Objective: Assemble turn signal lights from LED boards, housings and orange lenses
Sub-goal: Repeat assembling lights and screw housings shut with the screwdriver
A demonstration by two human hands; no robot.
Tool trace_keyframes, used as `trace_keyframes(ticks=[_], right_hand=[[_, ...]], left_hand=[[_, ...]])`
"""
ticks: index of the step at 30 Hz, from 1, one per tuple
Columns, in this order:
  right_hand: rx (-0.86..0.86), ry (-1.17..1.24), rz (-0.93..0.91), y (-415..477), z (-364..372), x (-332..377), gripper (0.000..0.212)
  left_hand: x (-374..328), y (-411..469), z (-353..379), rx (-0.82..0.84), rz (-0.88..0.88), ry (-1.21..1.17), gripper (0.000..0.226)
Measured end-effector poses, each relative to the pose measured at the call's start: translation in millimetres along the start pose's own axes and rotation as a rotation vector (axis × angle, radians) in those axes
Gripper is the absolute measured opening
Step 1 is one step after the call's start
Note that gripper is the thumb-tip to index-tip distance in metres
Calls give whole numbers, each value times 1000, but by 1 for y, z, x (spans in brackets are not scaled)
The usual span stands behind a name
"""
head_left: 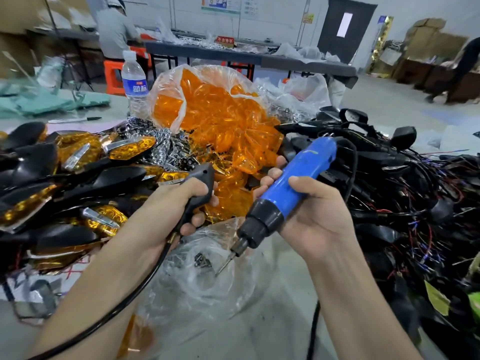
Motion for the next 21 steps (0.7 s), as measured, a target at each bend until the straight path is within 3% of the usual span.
trace_keyframes(ticks=[6, 13, 18, 21], right_hand=[[-184, 134, -59, 24, -24, 8, 33], [-167, 131, -240, 21, -44, 20, 42], [-46, -126, -537, 4, -20, 67, 40], [-48, -158, -577, -1, -21, 75, 39]], left_hand=[[-21, -16, -17, -334, 209, 387, 12], [-17, -16, -8, -310, 194, 511, 22], [-17, -22, -3, -322, 193, 578, 30], [-18, -26, 3, -329, 212, 606, 19]])
Point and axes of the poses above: each hand's wrist, its own y-axis towards the middle knuckle, its own z-axis out of the palm, x = y × z, the point moved 10 cm from there along y, towards the middle knuckle, and after that the axes turned 2 degrees about z, right-handed, at the moved point
